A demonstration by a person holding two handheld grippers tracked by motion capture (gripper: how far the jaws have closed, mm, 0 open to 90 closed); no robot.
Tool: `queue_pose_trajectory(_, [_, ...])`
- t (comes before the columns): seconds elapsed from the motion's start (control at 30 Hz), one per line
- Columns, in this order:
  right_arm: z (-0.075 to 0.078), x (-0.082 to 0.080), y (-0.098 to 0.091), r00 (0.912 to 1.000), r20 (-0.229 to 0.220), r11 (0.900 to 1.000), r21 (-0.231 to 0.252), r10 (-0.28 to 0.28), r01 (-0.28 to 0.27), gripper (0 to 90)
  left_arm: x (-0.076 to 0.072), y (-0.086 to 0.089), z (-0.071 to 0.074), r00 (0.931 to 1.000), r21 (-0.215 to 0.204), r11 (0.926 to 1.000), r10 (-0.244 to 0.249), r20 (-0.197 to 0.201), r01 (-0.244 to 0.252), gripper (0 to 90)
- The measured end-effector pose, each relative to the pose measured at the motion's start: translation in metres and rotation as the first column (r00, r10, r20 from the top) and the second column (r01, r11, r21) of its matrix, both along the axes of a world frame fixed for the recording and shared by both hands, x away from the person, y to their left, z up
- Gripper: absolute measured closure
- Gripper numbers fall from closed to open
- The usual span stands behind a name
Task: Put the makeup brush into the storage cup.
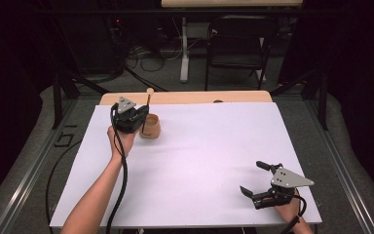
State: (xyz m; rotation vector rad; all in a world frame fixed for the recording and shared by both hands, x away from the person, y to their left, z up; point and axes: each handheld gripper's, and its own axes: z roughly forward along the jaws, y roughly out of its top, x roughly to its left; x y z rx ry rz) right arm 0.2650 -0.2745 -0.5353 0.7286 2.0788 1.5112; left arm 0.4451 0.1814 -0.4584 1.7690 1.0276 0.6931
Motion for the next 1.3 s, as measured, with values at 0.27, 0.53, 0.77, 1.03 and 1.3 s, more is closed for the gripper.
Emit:
queue_pose_trajectory(0.27, [0.0,0.0,0.0,1.0,0.0,1.0,0.001,0.001,-0.001,0.0,0.006,-0.007,0.005,0.9995,-0.019,0.9998,0.005,0.033,-0.004,83.3])
queue_pose_trajectory(0.53, [0.0,0.0,-0.001,1.0,0.001,1.0,0.004,0.001,-0.001,0.0,0.011,-0.011,0.009,0.997,-0.042,0.9991,0.003,0.077,0.001,83.2])
queue_pose_trajectory(0.77, [0.0,0.0,-0.001,1.0,0.002,1.0,0.006,0.001,-0.001,0.0,0.015,-0.012,0.007,0.9942,-0.055,0.9985,0.012,0.107,-0.006,83.2])
queue_pose_trajectory(1.03, [0.0,0.0,-0.002,1.0,0.003,1.0,0.005,0.0,0.0,0.0,0.021,-0.013,0.001,0.9928,-0.051,0.9986,0.024,0.117,-0.018,83.2])
queue_pose_trajectory(1.3, [0.0,0.0,-0.001,1.0,0.003,1.0,0.006,0.002,-0.002,0.0,0.026,-0.012,-0.005,0.9925,-0.056,0.9979,0.039,0.116,-0.033,83.2])
